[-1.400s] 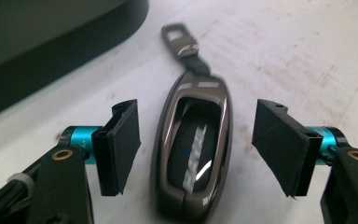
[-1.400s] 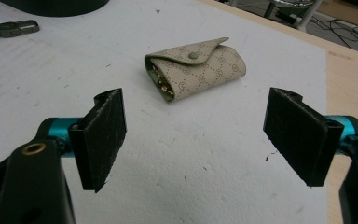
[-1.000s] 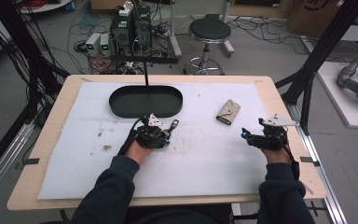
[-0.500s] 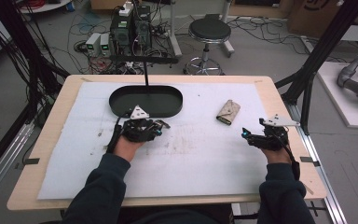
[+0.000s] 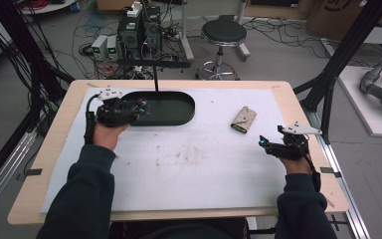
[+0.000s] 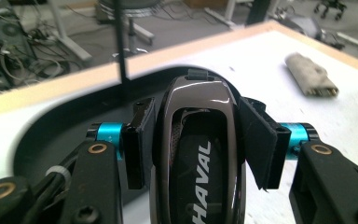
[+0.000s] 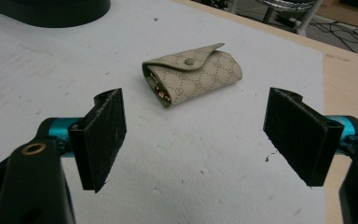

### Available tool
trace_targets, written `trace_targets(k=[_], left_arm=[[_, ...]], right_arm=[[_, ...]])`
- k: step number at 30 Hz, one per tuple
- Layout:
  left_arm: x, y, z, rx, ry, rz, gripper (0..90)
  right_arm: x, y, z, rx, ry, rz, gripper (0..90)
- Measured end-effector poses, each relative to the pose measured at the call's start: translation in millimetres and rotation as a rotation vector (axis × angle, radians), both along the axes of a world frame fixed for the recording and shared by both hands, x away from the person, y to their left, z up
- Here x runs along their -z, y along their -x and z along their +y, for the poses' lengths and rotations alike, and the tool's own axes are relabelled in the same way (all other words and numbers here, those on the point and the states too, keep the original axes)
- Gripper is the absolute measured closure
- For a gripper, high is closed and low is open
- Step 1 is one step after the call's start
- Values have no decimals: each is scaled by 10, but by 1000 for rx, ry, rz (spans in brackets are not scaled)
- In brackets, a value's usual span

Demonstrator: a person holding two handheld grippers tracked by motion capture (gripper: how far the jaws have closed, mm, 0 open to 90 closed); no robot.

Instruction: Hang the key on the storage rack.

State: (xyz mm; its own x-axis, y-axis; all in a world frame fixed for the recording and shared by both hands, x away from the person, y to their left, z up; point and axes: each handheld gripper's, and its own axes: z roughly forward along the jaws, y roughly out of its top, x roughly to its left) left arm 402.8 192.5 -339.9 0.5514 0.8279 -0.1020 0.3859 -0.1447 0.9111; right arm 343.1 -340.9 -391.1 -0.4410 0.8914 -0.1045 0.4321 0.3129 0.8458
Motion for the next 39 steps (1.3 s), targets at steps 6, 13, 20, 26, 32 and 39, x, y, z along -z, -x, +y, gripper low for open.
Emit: trace_targets(k=[6, 13, 20, 26, 32, 39], left_arm=[[-187, -110, 224, -42, 18, -27, 485], [-447, -365, 447, -93, 15, -37, 485], [-591, -599, 551, -158, 12, -36, 485], [-650, -705, 578, -181, 43, -47, 485], [-686, -774, 594, -198, 51, -46, 485], [-693, -851, 629, -233, 61, -34, 484]], right_arm=[[1, -1, 2, -3, 3, 2, 216], [-10, 17, 8, 0, 5, -8, 216], [-8, 21, -8, 1, 7, -10, 216], [-1, 38, -39, 4, 7, -9, 216], [3, 48, -59, 10, 5, -6, 216], [9, 55, -70, 11, 3, -4, 216]])
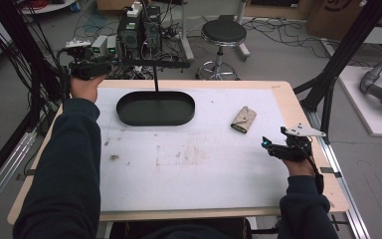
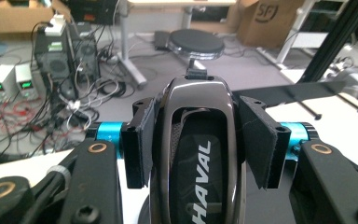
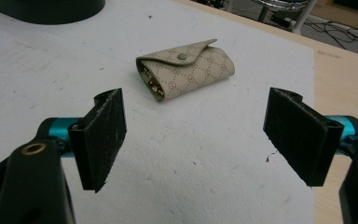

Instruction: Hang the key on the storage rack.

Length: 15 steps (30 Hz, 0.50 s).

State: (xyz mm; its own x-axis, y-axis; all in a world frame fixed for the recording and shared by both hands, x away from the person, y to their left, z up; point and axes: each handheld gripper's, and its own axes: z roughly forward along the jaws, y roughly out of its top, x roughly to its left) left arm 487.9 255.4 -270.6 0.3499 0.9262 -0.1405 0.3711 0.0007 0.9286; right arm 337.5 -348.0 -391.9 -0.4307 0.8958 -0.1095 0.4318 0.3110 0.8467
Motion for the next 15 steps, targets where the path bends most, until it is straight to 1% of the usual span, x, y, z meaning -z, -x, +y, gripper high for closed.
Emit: trace_targets(k=[2, 3, 4, 5, 6, 7, 8, 10, 11, 15], left_arm=[[40, -14, 9, -20, -14, 21, 484], [111, -19, 39, -43, -7, 36, 484], [151, -20, 52, -55, -6, 46, 484], [151, -20, 52, -55, -6, 46, 483], [194, -20, 69, -63, -4, 56, 484], [268, -12, 103, -72, -8, 74, 484], [268, -12, 103, -72, -8, 74, 484], [337, -2, 124, -80, -13, 87, 483], [403, 8, 136, -85, -23, 99, 483], [567, 0, 120, -80, -27, 124, 483]], right_arm=[[-2, 3, 2, 2, 0, 1, 216], [-2, 4, 2, 1, 1, -1, 216], [-3, 6, 4, 0, 1, -1, 216], [-3, 6, 4, 0, 1, -1, 216], [-2, 10, 5, 1, 1, 0, 216], [-1, 10, 4, -1, 3, 0, 216], [-1, 10, 4, -1, 3, 0, 216], [8, 8, 8, 0, 2, 6, 216], [11, 6, 11, 1, 4, 6, 216], [16, 3, 32, -6, 9, 8, 216]])
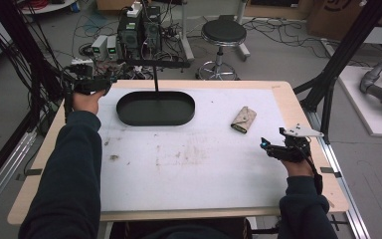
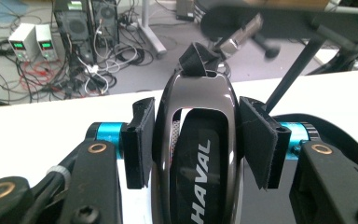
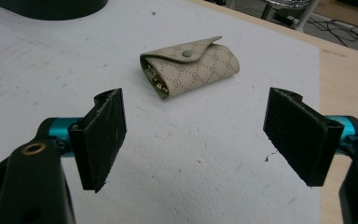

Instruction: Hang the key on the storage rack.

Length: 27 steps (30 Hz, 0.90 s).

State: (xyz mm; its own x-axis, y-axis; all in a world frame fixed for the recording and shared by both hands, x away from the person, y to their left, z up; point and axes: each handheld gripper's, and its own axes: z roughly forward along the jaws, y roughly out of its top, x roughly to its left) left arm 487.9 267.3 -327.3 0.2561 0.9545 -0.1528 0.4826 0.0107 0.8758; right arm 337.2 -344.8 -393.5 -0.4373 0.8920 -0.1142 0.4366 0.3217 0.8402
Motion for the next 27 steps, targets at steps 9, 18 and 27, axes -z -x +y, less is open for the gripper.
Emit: trace_targets(k=[9, 18, 27], left_arm=[[304, -84, -213, 35, -44, 39, 482], [416, -77, -253, 61, -64, 20, 471], [408, 79, -156, 59, -10, -18, 288]], right_arm=[[13, 4, -7, -2, -2, 3, 216], [20, 11, -13, -7, -2, 2, 216], [29, 7, 8, -14, -9, 9, 216]])
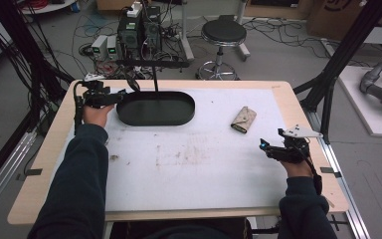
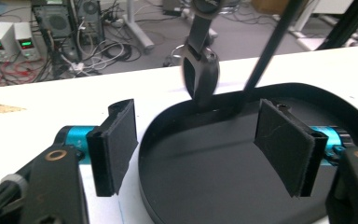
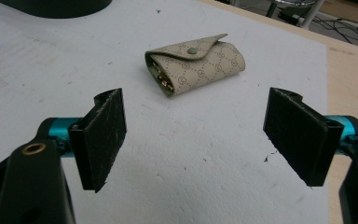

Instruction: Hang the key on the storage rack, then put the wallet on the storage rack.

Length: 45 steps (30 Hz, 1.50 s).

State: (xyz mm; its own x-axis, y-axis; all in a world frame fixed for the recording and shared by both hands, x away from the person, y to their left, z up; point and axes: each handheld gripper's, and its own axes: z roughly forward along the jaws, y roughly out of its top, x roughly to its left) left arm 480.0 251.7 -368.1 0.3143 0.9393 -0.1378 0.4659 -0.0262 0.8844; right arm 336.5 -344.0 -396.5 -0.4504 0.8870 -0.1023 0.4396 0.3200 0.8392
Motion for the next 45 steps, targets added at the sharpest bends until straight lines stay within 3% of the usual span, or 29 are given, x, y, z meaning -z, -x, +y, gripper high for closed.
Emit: trace_targets(k=[6, 7, 9, 11, 19, 20, 24, 26, 29, 30, 31, 38, 41, 45], left_arm=[[-17, 286, 35, 38, 42, -74, 231], [-4, 409, 45, 62, 48, -109, 220], [3, 467, 49, 71, 53, -125, 220], [27, 631, 63, 94, 56, -163, 219], [79, 926, 41, 136, 55, -198, 212], [99, 992, 31, 154, 89, -200, 212], [117, 1074, 25, 163, 127, -213, 212], [137, 1119, 25, 166, 122, -219, 211], [167, 1136, 26, 156, 108, -215, 195], [179, 1132, 22, 138, 70, -193, 194], [183, 1132, 19, 134, 58, -187, 194], [194, 1148, -20, 161, 12, -178, 194], [243, 1166, -6, 165, 59, -202, 194], [272, 1178, 37, 137, 79, -204, 185]], right_arm=[[-9, -11, 13, -3, 0, -4, 216], [-9, -18, 26, -4, 1, -4, 216], [-6, -22, 33, -8, 6, -5, 216], [-2, -25, 52, -10, 16, -3, 216], [5, -15, 61, -7, 20, -2, 216], [8, -12, 63, -7, 23, -2, 216], [7, 1, 67, -7, 17, -1, 216], [-5, 4, 67, -1, 13, -5, 215], [0, 7, 73, 1, 13, -4, 216], [6, 7, 70, -1, 15, -6, 216], [8, 9, 71, 4, 12, -4, 216], [14, -6, 94, 12, 4, -1, 215], [42, -32, 144, 13, 10, 9, 215], [47, -59, 170, 29, 10, 12, 215]])
